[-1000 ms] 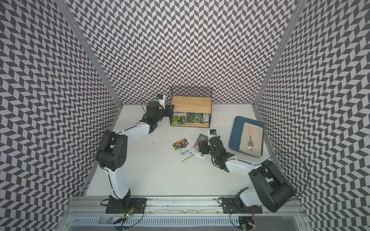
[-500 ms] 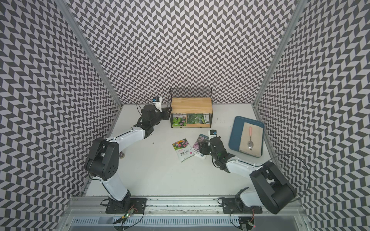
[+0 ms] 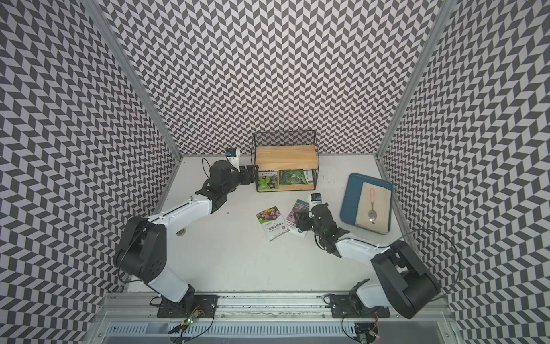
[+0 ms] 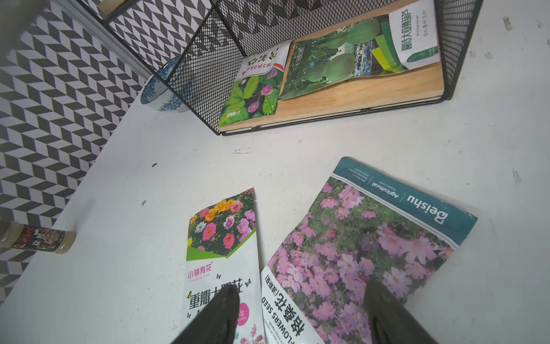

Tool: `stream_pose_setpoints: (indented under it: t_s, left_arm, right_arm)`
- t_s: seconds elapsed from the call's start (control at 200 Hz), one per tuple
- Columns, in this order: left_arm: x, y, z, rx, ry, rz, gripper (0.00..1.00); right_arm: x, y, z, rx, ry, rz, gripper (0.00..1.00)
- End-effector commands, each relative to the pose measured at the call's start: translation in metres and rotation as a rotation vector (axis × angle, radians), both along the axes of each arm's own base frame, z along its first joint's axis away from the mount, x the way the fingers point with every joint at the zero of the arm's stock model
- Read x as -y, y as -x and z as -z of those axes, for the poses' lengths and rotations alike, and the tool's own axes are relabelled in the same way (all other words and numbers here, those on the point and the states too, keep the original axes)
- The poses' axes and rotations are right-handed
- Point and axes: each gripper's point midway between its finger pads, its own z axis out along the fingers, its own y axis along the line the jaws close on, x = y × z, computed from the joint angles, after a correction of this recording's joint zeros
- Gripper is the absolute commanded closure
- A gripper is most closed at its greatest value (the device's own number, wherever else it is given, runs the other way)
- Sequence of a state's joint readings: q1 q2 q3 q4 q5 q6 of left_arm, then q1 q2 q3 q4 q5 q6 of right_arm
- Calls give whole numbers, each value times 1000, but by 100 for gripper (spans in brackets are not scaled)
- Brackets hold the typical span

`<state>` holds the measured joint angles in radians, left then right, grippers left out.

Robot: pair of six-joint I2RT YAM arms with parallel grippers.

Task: Take the seed bag off the shelf
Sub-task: Adjust the shelf at the center of the board.

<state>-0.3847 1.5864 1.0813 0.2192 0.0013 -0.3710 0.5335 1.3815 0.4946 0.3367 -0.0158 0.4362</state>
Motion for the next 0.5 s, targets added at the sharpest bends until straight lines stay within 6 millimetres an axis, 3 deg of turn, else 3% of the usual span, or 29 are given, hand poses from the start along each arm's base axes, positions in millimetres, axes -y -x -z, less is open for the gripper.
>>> stream_pose_setpoints:
  t_s: [0.0,0.145,0.295,0.491]
  left_arm:
    - [-47,19,-13,6,-63,-191,0]
    - [-64,58,-14,-1,-11,-215,0]
    - [-55,93,12,-62,59,-137,0]
    - [-40,118,42,-112,62,-92,0]
  right_arm:
    - [-21,-15,-27,63,-69,-55,29]
    - [-39,-32,-37,79,-141,-77,29]
    - [-66,-55,-36,51,-211,-108,29]
    - [-88,-76,-25,14,-315,-116,29]
